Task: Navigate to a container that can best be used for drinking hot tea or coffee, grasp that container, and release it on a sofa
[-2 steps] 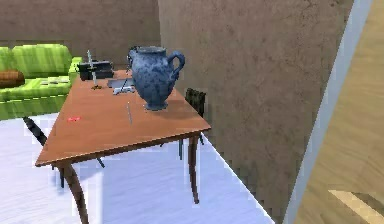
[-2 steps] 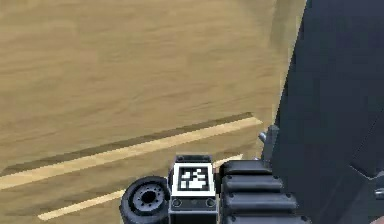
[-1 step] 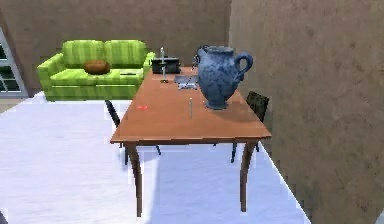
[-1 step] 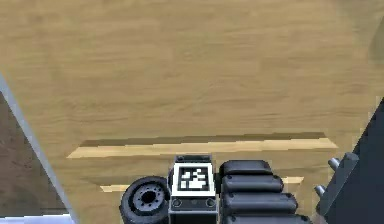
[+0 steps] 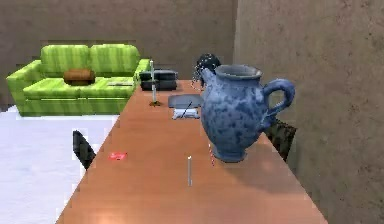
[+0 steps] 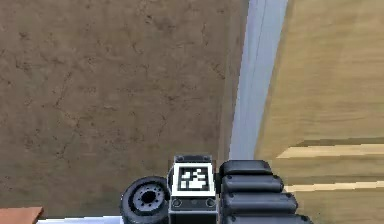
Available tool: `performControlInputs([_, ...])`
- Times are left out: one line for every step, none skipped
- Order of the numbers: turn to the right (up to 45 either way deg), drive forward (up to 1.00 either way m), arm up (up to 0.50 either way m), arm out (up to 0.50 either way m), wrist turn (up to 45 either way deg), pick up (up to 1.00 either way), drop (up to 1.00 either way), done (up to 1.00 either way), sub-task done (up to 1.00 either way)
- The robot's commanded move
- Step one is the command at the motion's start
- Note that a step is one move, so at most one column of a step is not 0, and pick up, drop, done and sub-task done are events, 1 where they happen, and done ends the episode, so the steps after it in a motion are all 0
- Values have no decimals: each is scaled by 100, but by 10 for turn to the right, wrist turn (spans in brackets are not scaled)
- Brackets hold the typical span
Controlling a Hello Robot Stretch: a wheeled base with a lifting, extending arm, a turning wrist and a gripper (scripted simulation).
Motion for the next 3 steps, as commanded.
performControlInputs([-450,0,0,0,0,0,0,0,0])
performControlInputs([-450,0,0,0,0,0,0,0,0])
performControlInputs([0,60,0,0,0,0,0,0,0])
